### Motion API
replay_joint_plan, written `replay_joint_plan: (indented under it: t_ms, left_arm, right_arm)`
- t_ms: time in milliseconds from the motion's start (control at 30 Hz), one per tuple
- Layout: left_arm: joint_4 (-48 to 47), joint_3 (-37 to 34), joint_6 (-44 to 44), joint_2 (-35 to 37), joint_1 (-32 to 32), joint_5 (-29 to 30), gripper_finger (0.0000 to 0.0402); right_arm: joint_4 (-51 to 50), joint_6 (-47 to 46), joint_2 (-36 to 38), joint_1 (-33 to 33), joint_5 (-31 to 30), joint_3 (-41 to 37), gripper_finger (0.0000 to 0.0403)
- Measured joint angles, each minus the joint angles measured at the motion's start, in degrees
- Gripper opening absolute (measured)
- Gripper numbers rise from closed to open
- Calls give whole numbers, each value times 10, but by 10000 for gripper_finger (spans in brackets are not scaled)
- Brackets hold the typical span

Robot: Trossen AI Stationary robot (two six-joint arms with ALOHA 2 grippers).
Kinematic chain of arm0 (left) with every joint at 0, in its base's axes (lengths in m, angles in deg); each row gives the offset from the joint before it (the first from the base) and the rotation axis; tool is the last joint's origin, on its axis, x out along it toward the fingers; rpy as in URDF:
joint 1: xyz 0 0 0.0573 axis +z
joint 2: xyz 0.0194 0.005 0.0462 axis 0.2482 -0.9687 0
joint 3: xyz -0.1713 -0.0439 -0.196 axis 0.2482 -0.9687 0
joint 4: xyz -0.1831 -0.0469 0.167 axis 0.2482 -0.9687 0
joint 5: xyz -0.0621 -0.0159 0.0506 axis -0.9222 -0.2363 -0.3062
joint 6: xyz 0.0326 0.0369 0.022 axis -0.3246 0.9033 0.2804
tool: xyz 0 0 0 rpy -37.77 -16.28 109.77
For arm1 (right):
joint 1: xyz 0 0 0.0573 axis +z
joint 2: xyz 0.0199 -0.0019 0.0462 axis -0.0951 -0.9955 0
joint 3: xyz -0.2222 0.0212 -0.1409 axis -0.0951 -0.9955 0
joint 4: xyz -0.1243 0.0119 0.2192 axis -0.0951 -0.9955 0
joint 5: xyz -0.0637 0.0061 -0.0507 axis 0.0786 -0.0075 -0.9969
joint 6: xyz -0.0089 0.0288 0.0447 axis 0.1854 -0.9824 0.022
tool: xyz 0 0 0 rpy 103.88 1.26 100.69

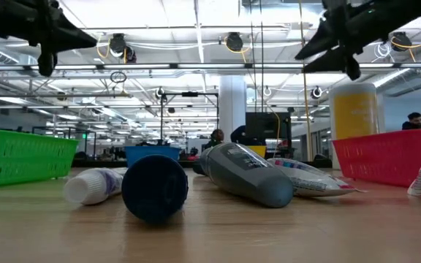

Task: Pick & Place Travel size toiletries
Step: Put the black hairbrush into the yellow bin

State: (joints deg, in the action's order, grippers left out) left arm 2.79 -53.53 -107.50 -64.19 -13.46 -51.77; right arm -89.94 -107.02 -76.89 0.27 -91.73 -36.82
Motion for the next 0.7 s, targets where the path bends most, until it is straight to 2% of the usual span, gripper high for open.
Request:
replay_joint_plan:
  t_ms: [133,333,567,700]
  left_arm:
    - [-34,30,-16,-23,8,-13,1]
    - [-45,35,-41,-47,13,-42,1]
    - [-56,35,-46,-78,13,-54,1]
    - [-49,35,-56,-98,13,-93,1]
  right_arm:
    - [-43,3,-76,-26,39,38,169]
    - [-46,-49,-166,-51,99,41,169]
    - [-28,-58,-247,-71,154,42,169]
    - [-5,-37,-286,-99,182,42,169]
